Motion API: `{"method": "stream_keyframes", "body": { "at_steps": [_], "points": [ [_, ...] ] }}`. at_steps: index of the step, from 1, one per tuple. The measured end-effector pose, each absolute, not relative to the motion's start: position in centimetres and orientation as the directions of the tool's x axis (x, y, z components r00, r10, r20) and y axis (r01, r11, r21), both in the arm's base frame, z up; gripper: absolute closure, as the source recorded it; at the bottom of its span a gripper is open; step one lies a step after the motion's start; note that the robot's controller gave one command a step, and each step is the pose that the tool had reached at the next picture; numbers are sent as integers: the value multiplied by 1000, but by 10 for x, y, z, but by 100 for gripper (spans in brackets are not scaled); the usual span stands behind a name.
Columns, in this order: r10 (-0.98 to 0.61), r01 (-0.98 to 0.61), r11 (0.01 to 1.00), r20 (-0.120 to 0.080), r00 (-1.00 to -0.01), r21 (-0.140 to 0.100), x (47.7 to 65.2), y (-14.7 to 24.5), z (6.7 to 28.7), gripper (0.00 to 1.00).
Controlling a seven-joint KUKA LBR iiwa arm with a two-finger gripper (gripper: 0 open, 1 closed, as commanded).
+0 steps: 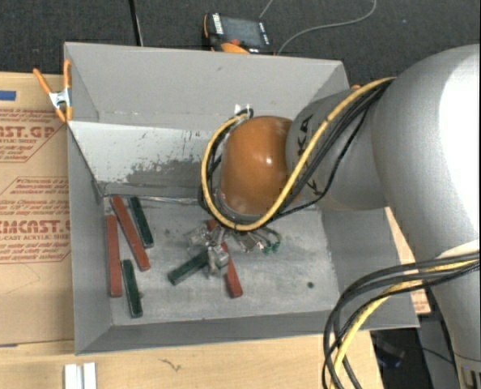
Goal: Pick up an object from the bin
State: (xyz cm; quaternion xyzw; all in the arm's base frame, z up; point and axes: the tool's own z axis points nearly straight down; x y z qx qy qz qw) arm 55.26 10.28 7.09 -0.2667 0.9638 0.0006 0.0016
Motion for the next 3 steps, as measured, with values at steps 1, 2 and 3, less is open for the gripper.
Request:
{"method": "stream_keyframes", "body": {
  "at_steps": [1, 2, 3],
  "points": [
    [-514, -514, 858, -1, -858, 1, 552, 102, 70, 0],
    [-514, -514, 858, -1, -858, 0, 552, 102, 71, 100],
    [-478, -478, 878, -9, -878, -4, 542, 52, 212, 100]
  ]
}}
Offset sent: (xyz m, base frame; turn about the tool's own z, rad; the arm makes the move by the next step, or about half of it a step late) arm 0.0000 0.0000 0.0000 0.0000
